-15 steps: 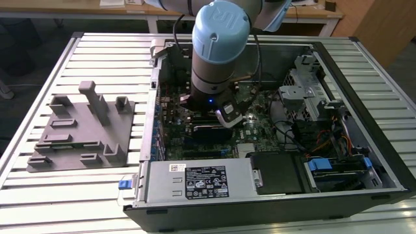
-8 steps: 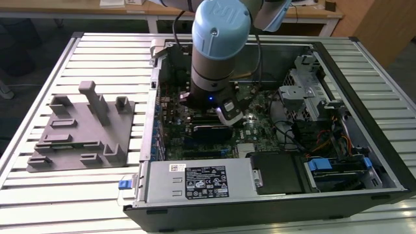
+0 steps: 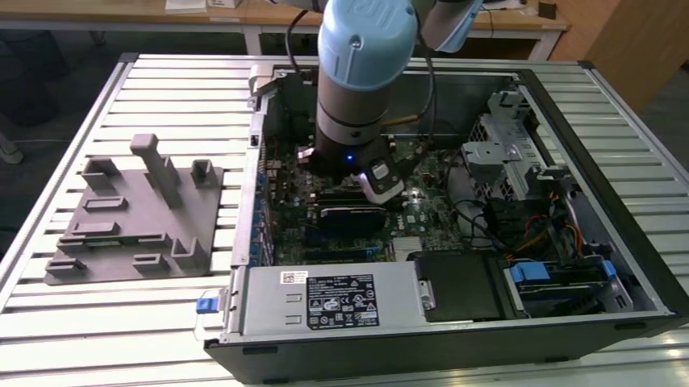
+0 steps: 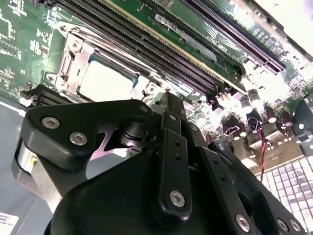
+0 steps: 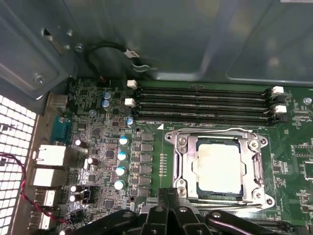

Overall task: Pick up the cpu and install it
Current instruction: 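Install the second cpu locking lever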

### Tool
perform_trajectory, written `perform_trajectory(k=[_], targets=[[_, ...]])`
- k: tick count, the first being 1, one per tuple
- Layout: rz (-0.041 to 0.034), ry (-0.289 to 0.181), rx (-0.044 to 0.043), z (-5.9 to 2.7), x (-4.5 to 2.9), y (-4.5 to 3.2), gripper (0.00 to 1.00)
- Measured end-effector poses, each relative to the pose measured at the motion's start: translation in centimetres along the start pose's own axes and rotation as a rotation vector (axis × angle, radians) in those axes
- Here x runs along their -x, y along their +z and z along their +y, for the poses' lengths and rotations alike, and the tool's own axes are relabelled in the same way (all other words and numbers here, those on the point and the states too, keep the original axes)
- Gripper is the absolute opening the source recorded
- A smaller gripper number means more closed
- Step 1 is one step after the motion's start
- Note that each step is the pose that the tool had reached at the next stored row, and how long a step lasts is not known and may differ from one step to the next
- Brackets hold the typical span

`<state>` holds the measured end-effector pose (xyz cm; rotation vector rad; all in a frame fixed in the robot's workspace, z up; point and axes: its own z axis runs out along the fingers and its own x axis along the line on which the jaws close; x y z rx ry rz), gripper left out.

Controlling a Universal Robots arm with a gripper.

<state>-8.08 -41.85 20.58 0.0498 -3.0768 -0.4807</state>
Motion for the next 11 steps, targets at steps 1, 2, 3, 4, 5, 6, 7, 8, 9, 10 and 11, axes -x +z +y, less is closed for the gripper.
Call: perform_trajectory(k=[1,2,3,4,5,6,7,8,9,10,11], targets=[[0.0001,0.000,0.0001,0.03,0.00,-0.10,0.11],[0.0000,0.000,0.0002,0.07,-0.01,-0.22,0.11],[0.0001,0.000,0.0003,0.11,-0.01,-0.34,0.11],[0.0000,0.000,0.0003,0.14,-0.01,-0.45,0.11],[0.0001,0.000,0.0003,0.17,-0.01,-0.55,0.11],[0.0000,0.000,0.0004,0.21,-0.01,-0.66,0.11],[0.0000,0.000,0.0005,0.25,-0.02,-0.80,0.11],[0.0000,0.000,0.0007,0.30,-0.02,-0.93,0.11],[0.0000,0.000,0.0007,0.33,-0.02,-1.04,0.11],[0.0001,0.000,0.0007,0.35,-0.02,-1.11,0.11],[0.0000,0.000,0.0008,0.37,-0.03,-1.15,0.11]])
